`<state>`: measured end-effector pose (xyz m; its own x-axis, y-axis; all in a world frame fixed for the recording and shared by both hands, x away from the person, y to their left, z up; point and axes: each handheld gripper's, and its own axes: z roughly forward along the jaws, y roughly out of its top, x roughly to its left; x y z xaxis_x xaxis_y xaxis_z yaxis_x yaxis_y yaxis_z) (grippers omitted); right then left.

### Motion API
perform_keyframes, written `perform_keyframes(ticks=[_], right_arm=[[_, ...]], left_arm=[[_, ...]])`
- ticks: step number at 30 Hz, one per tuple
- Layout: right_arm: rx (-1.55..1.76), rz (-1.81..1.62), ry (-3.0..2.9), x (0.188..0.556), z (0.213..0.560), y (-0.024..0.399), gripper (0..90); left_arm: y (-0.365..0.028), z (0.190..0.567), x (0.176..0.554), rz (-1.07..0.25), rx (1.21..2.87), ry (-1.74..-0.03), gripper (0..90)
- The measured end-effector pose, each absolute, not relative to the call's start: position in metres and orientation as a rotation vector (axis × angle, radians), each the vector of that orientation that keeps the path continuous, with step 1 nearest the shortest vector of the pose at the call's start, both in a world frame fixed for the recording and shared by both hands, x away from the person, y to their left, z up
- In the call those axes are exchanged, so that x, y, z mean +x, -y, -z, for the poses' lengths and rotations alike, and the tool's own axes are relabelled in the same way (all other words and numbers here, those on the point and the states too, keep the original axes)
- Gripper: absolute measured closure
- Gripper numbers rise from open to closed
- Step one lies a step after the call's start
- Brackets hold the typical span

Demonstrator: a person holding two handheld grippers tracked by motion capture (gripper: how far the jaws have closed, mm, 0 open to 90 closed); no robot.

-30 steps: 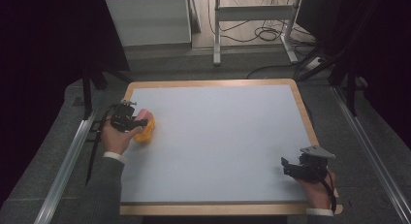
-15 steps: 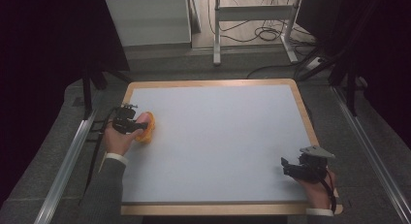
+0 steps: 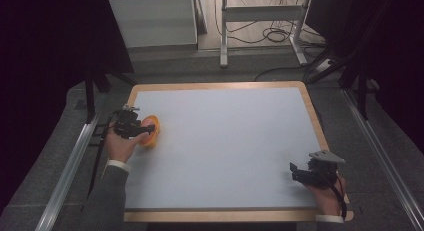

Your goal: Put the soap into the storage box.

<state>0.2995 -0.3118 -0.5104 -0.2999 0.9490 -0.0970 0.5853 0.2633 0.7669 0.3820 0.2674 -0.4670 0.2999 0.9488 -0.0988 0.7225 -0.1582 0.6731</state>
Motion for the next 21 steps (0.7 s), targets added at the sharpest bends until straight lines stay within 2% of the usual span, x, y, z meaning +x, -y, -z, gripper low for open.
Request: perform_keyframes(ticks=[2,6,21], right_arm=[[1.382,-0.846,-1.981,0.3,0.51,0.312,7.4],[1.383,-0.847,-1.98,0.3,0.511,0.312,7.4],[1.379,-0.846,-1.979,0.3,0.511,0.311,7.5]], left_arm=[[-0.267,0.465,0.379,-0.473,1.942,-1.47,30.6],[-0.259,0.455,0.359,-0.491,1.904,-1.375,29.2],[-0.239,0.474,0.318,-0.401,1.913,-1.223,30.2]])
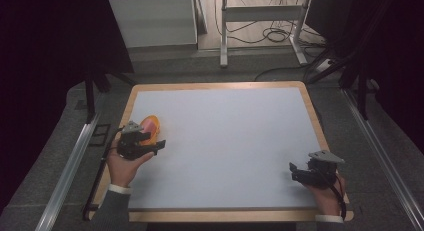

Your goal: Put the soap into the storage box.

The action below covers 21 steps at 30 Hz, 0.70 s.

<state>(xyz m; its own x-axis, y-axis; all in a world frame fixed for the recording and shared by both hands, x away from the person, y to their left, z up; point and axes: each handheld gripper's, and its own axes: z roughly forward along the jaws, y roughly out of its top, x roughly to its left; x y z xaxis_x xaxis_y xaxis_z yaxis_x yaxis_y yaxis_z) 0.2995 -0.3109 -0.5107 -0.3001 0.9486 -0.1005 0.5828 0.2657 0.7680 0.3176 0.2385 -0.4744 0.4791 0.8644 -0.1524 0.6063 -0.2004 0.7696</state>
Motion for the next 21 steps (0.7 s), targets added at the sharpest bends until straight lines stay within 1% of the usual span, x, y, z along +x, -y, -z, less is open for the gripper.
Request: perform_keyframes(ticks=[4,5,6,11,13,19,21], right_arm=[[1.377,-0.851,-1.976,0.298,0.509,0.31,7.5],[1.374,-0.853,-1.975,0.298,0.508,0.31,7.4],[1.368,-0.854,-1.972,0.298,0.507,0.309,7.4],[1.343,-0.866,-1.975,0.296,0.503,0.305,7.5],[1.341,-0.869,-1.977,0.296,0.503,0.304,7.5],[1.334,-0.873,-1.982,0.296,0.502,0.301,7.5],[1.325,-0.874,-1.984,0.296,0.502,0.301,7.5]], left_arm=[[-0.235,0.495,0.309,-0.38,1.936,-1.227,29.9],[-0.235,0.495,0.309,-0.38,1.936,-1.227,29.9],[-0.235,0.502,0.306,-0.365,1.93,-1.236,29.8],[-0.238,0.516,0.296,-0.34,1.905,-1.253,30.5],[-0.239,0.518,0.294,-0.34,1.92,-1.257,30.0],[-0.241,0.517,0.29,-0.347,1.894,-1.255,30.1],[-0.242,0.519,0.29,-0.36,1.883,-1.269,28.7]])
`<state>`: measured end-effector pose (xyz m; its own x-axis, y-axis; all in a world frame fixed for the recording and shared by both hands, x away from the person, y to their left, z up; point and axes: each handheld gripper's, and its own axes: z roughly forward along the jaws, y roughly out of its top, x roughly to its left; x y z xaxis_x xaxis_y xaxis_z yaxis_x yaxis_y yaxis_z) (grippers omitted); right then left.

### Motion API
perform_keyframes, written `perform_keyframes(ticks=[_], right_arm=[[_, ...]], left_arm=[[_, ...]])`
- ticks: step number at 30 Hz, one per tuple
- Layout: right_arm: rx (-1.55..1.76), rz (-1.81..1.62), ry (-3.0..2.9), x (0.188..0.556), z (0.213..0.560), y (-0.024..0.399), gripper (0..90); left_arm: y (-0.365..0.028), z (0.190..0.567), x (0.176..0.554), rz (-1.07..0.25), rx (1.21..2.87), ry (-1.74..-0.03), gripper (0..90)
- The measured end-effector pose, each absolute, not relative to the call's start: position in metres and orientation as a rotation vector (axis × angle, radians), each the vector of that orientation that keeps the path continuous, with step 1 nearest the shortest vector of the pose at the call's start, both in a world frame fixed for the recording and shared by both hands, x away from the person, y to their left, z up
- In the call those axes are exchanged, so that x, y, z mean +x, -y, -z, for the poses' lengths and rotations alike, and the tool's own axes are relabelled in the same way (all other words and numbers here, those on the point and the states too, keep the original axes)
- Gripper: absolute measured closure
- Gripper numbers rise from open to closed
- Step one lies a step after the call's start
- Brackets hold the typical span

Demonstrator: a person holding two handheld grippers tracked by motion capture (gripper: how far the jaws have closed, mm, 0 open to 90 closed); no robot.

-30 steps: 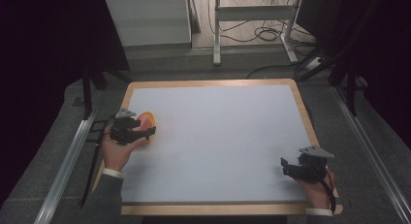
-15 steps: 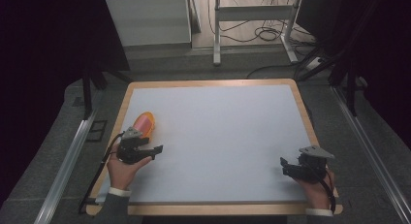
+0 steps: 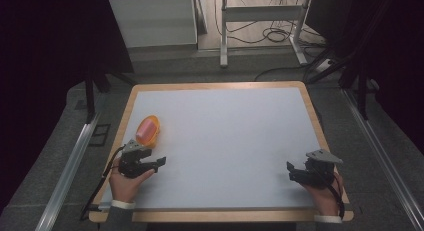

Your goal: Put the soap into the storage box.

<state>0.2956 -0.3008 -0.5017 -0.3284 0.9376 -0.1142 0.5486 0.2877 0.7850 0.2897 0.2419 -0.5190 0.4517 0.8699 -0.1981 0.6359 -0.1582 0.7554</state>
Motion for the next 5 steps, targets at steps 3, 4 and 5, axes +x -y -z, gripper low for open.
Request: perform_keyframes(ticks=[3,4,5], right_arm=[[1.324,-0.876,-1.984,0.2957,0.5015,0.3002,7.4],[1.323,-0.877,-1.985,0.2957,0.5014,0.3,7.5],[1.323,-0.877,-1.985,0.2957,0.5014,0.3,7.5]], left_arm=[[-0.2451,0.5219,0.2891,-0.353,1.872,-1.275,27.2],[-0.2461,0.5223,0.2886,-0.354,1.869,-1.278,26.7],[-0.2461,0.5223,0.2886,-0.354,1.869,-1.278,26.1]])
